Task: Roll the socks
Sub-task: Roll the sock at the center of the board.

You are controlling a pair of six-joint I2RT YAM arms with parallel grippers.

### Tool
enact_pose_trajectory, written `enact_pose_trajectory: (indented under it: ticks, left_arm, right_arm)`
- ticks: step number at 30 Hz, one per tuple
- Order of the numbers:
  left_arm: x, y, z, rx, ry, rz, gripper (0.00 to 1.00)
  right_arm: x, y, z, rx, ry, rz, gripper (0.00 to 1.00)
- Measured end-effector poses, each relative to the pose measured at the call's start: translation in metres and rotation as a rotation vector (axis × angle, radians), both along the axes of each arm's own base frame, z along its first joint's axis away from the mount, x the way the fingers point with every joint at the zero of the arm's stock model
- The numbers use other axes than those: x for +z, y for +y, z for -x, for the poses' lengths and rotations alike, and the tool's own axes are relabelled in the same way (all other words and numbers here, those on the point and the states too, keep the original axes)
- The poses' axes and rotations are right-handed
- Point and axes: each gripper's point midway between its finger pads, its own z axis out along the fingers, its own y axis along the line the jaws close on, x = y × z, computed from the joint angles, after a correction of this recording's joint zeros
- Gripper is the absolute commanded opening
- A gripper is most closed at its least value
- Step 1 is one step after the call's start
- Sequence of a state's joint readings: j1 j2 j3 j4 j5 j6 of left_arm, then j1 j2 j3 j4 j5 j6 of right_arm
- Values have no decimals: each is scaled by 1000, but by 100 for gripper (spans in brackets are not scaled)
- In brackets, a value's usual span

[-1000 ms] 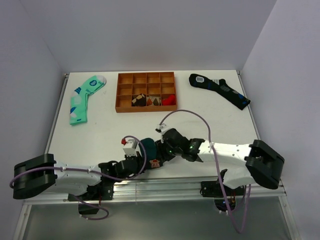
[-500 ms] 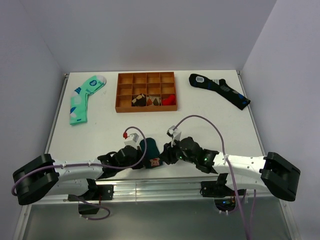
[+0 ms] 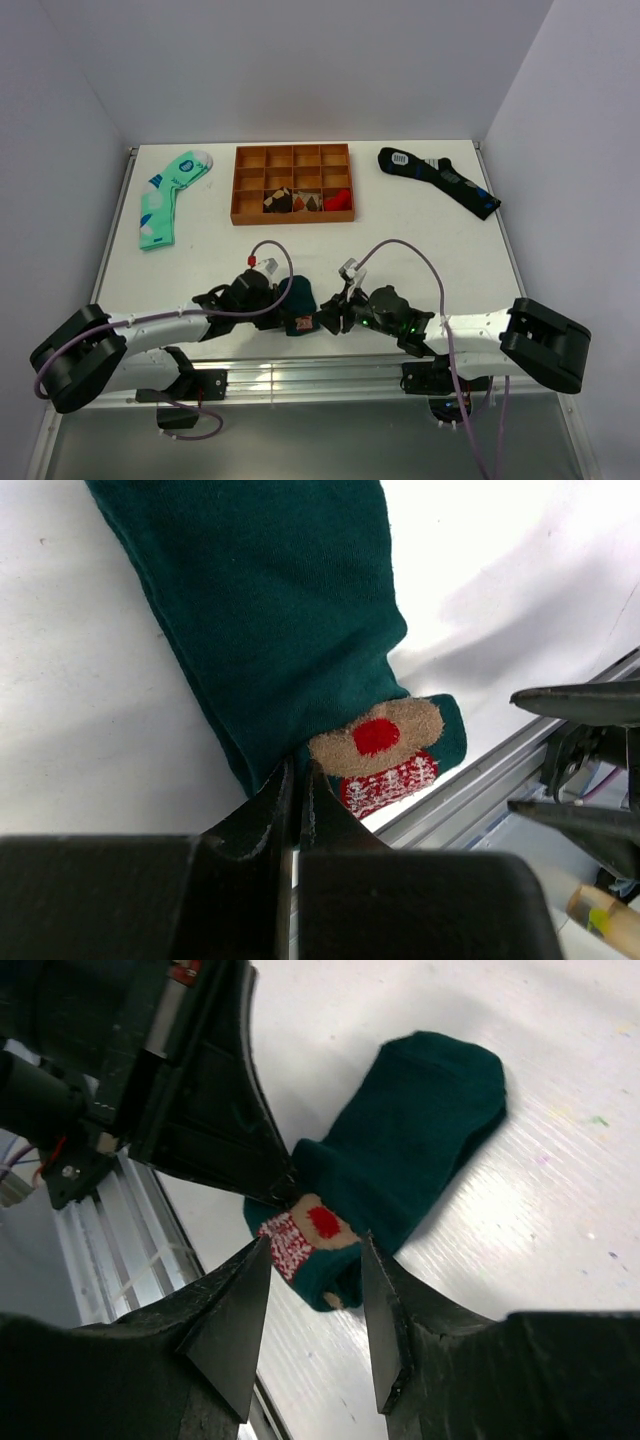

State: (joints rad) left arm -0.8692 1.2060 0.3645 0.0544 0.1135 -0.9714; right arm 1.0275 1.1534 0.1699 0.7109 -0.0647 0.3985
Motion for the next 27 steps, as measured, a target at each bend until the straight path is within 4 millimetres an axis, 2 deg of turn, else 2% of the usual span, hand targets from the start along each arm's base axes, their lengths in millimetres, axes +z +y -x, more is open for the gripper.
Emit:
enact_pose_trajectory:
  ticks: [5, 17, 27]
  left_arm:
    - [-1, 3, 0, -27, 31, -6, 0]
    - [-1, 11, -4, -79, 108, -30, 0]
    - [-2, 11, -5, -103, 137, -37, 0]
  right_arm:
    - [0, 9, 4, 38, -13, -20, 50]
    - [-3, 17, 13, 95, -45, -11, 50]
    - [-22, 14, 10, 84, -61, 64, 50]
